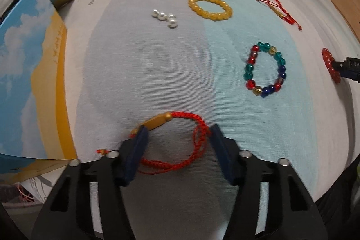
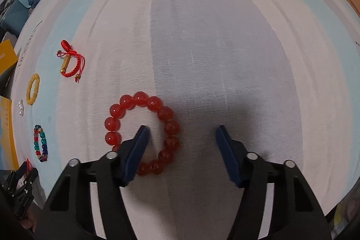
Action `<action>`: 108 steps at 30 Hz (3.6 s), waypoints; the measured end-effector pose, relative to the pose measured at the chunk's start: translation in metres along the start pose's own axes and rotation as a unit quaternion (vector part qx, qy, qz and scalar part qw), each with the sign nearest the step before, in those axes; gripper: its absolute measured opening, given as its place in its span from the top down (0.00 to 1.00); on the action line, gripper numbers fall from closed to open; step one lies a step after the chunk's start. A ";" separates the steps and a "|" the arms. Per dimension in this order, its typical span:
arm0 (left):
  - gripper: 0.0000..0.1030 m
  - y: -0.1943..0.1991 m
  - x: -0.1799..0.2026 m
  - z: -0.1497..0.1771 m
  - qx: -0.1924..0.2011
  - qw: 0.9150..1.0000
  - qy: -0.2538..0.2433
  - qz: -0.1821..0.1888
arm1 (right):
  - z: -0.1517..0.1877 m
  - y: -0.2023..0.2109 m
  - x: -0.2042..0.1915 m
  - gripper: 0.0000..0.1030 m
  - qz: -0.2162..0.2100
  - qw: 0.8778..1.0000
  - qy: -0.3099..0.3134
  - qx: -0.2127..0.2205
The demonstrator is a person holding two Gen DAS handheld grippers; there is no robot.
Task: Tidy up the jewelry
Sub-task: 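Grasp the red cord bracelet with the left tool while the right tool grasps the red bead bracelet, then carry both red bracelets into the white box and open both tools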
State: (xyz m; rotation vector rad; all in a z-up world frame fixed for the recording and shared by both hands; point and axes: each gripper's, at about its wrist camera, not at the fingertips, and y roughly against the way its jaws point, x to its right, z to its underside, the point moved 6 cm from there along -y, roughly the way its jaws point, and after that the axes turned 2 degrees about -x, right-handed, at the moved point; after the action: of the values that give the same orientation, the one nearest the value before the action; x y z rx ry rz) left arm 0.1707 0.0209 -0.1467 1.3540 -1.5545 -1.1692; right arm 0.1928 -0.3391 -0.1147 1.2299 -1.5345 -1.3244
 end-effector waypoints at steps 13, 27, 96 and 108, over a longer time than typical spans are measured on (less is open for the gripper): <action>0.94 0.001 -0.011 -0.004 -0.025 0.999 0.016 0.012 | 0.001 0.015 0.006 0.87 0.001 1.000 -0.010 0.007; 0.95 0.028 -0.003 -0.021 -0.014 1.000 0.022 0.017 | 0.018 0.060 -0.001 0.87 0.004 0.998 0.023 0.050; 0.95 0.201 -0.333 0.026 0.055 0.971 0.224 -0.067 | 0.096 0.199 -0.501 0.88 -0.125 0.934 0.311 0.124; 0.95 0.140 -0.367 0.053 -0.010 0.971 0.230 -0.061 | 0.130 0.119 -0.545 0.88 -0.099 0.932 0.345 0.054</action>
State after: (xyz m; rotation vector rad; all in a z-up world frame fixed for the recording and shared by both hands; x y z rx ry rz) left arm 0.1366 0.3950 -0.0188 1.5898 -1.1370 -0.8563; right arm 0.1864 0.2209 0.0044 1.7229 -0.9989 -0.7848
